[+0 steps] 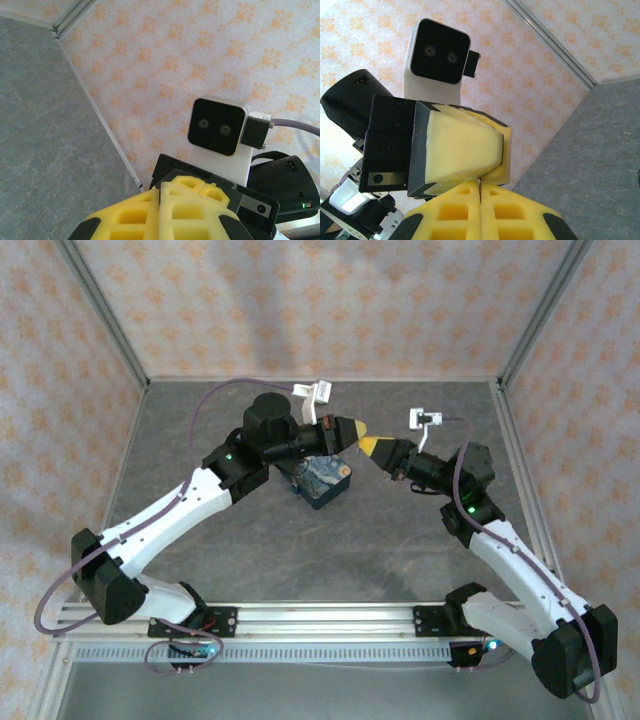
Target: Unlock a padlock with a key
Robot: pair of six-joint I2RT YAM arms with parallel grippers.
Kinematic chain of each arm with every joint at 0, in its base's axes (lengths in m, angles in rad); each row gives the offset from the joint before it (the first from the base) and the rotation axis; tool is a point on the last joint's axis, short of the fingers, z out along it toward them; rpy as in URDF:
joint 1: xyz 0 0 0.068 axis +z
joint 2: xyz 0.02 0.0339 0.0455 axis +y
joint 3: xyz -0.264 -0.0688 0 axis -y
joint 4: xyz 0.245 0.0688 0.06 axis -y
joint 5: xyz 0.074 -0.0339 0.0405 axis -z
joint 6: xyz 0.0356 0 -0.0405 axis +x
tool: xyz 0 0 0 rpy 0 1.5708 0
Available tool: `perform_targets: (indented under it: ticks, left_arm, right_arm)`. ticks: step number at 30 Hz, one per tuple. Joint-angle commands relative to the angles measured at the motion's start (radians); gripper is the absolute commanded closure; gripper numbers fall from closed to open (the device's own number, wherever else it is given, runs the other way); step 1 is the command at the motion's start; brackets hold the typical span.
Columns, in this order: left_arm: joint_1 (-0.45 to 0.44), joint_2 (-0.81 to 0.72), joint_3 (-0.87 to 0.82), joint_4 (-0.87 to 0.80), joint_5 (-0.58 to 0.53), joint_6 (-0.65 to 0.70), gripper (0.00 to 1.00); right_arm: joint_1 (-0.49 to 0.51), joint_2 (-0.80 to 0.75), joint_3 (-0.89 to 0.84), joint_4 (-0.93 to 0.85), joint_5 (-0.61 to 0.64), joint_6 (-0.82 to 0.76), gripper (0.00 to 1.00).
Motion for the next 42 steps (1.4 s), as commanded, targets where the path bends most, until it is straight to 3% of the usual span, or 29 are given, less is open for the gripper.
perform_targets:
  ticks: [1, 4, 7, 14, 15, 16, 20, 30, 32, 35, 38, 41, 42]
  left_arm:
    - [0.008, -0.03, 0.012, -0.003, -0.023, 0.017, 0.94]
    - [0.027, -0.051, -0.028, 0.025, -0.043, -0.007, 0.93]
    - [0.037, -0.066, -0.043, 0.028, -0.053, -0.015, 0.79]
    - [0.047, -0.092, -0.059, 0.008, -0.077, -0.006, 0.79]
    - [0.048, -0.093, -0.06, 0.004, -0.083, -0.006, 0.77]
    - [0.048, -0.096, -0.064, 0.0, -0.091, -0.006, 0.67]
    - [0.048, -0.094, -0.083, 0.032, -0.072, -0.018, 0.59]
    - [0.005, -0.023, -0.036, 0.052, -0.002, -0.018, 0.55]
    - [-0.001, -0.014, -0.032, 0.06, 0.004, -0.021, 0.6]
    - [-0.01, -0.001, -0.023, 0.062, 0.012, -0.02, 0.76]
    - [-0.013, 0.005, -0.014, 0.055, 0.012, -0.014, 1.0]
    - [-0.013, -0.001, -0.019, 0.059, 0.008, -0.01, 1.0]
    - [-0.013, -0.005, -0.021, 0.059, 0.005, -0.008, 1.0]
  right_arm:
    - [-0.004, -0.008, 0.019, 0.015, 0.001, -0.006, 1.0]
    - [-0.004, -0.009, 0.019, 0.015, 0.002, -0.007, 1.0]
    - [-0.004, -0.01, 0.016, 0.019, 0.003, -0.005, 1.0]
    - [-0.004, -0.013, 0.01, 0.018, 0.007, -0.007, 1.0]
    - [-0.005, -0.013, 0.01, 0.014, 0.007, -0.011, 1.0]
    - [-0.005, -0.013, 0.011, 0.01, 0.005, -0.014, 1.0]
    - [-0.005, -0.013, 0.013, 0.003, -0.007, -0.016, 1.0]
    - [-0.004, 0.004, 0.017, 0.026, -0.027, 0.0, 1.0]
    - [-0.003, 0.005, 0.015, 0.032, -0.026, 0.005, 1.0]
    - [-0.004, 0.005, 0.016, 0.035, -0.026, 0.005, 1.0]
    - [-0.003, 0.007, 0.015, 0.035, -0.027, 0.005, 1.0]
    - [-0.005, 0.004, 0.008, 0.039, -0.025, 0.008, 0.96]
    - [-0.006, 0.002, 0.004, 0.052, -0.028, 0.018, 0.84]
